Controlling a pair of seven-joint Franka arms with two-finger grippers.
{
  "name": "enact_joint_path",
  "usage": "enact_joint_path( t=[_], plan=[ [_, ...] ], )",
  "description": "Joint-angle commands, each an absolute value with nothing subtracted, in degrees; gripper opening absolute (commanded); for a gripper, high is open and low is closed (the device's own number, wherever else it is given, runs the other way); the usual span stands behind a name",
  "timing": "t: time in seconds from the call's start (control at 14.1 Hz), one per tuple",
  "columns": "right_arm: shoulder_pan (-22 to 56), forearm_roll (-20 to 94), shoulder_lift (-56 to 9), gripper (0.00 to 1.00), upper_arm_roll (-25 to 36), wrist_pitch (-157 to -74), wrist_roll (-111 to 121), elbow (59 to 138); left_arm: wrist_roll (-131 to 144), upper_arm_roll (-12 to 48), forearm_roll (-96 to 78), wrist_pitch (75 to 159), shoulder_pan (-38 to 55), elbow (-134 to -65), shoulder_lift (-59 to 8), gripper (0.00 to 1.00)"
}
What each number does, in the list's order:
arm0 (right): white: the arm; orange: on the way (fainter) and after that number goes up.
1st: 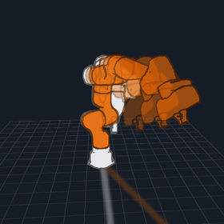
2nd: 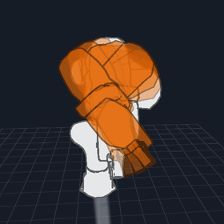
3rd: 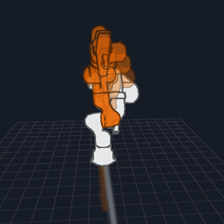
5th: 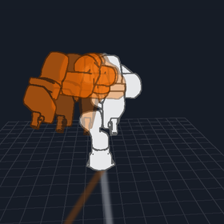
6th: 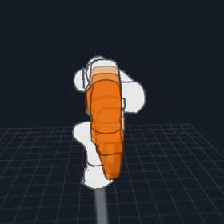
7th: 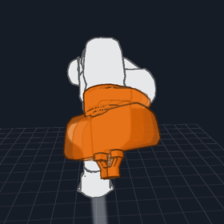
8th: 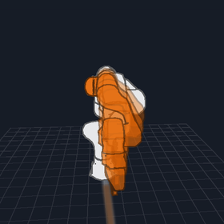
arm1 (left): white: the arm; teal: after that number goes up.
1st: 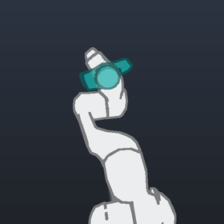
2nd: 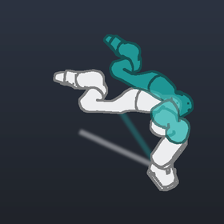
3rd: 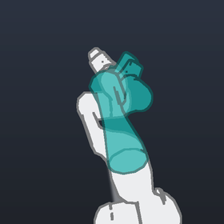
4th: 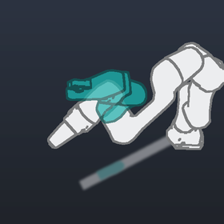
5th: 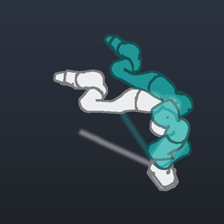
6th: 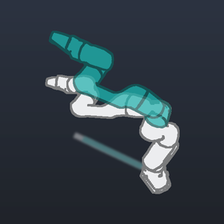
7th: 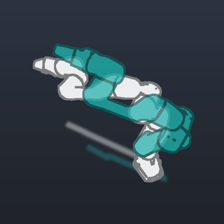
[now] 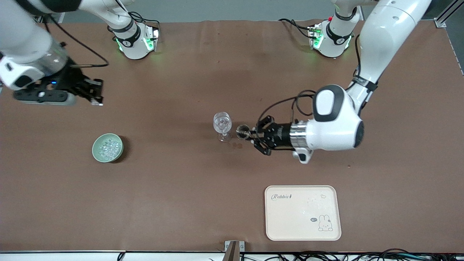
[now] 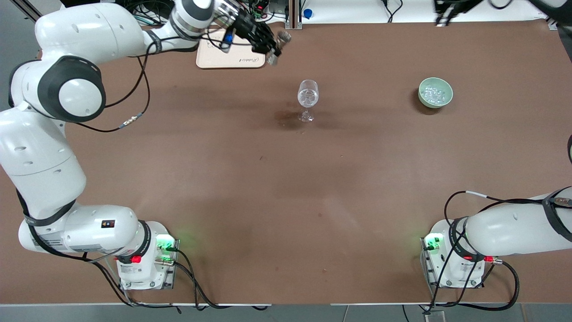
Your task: Pour wine and add ice with both arms
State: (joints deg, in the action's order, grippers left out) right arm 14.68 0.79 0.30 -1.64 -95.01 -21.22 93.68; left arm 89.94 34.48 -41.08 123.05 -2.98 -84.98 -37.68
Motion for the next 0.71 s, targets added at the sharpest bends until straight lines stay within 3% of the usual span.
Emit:
enact_joint_path(
  t=[0.0,0.5,0.64],
  plan=[
    [21.94,0.53,-4.38,0.01,-1.05,-100.61,-31.42,93.08,82.22,35.07,-48.57,121.29,-7.71,-80.77,-42.35,0.0],
    [36.9,-2.1,-13.26,0.02,-0.97,-112.74,-47.45,91.76,65.76,34.72,-56.25,121.29,-17.92,-80.25,-47.71,0.0],
    [39.89,-3.42,-15.72,0.02,-0.97,-113.82,-47.55,91.76,60.76,34.63,-60.01,121.29,-19.94,-78.23,-52.18,0.0]
  ],
)
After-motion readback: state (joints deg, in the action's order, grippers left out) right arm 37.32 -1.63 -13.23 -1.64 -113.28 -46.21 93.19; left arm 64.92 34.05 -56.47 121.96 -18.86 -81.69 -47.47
